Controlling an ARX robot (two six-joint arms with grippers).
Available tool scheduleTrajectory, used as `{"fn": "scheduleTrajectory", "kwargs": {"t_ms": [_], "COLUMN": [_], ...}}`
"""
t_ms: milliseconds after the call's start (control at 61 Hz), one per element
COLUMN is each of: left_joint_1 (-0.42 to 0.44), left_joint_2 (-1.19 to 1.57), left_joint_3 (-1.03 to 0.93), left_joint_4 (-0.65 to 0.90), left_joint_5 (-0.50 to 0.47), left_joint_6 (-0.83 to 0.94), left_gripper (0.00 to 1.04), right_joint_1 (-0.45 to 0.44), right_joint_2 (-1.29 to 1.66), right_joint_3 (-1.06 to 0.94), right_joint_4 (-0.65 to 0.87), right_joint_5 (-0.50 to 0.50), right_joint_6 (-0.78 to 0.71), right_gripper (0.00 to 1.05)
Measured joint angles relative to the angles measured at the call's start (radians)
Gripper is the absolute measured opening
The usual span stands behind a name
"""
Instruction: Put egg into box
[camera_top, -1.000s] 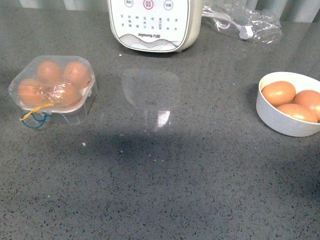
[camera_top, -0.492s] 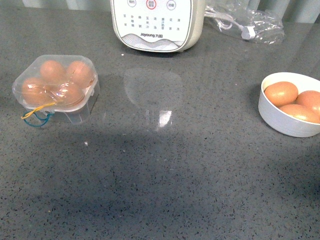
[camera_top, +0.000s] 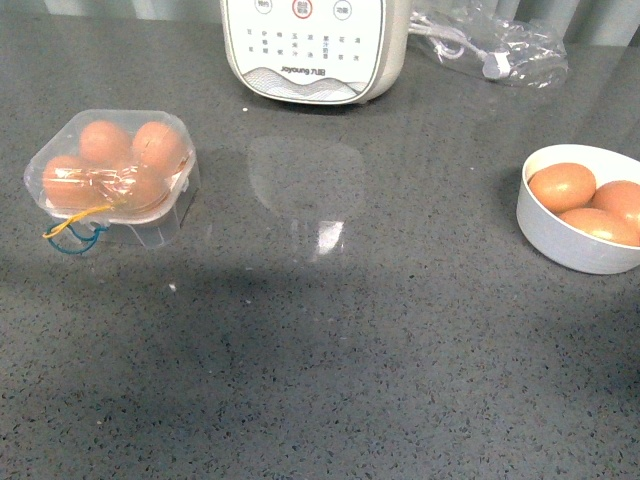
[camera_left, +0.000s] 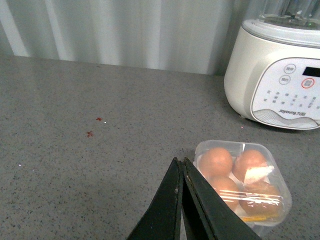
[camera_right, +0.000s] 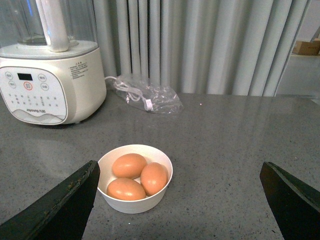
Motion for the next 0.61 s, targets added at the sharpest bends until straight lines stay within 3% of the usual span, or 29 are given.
{"fn": "scheduleTrajectory", "kwargs": {"t_ms": [607], "left_joint_1": [-0.027], "left_joint_2": [-0.537], "left_joint_3": [-0.056], "left_joint_4": [-0.446], "left_joint_5": [-0.006], "left_joint_6": [0.0], "left_gripper": [0.04], "right_joint_1": [0.0], "right_joint_2": [0.0], "right_joint_3": [0.0], "right_joint_4": [0.0], "right_joint_5": [0.0], "right_joint_6": [0.0], "right_gripper": [0.97]}}
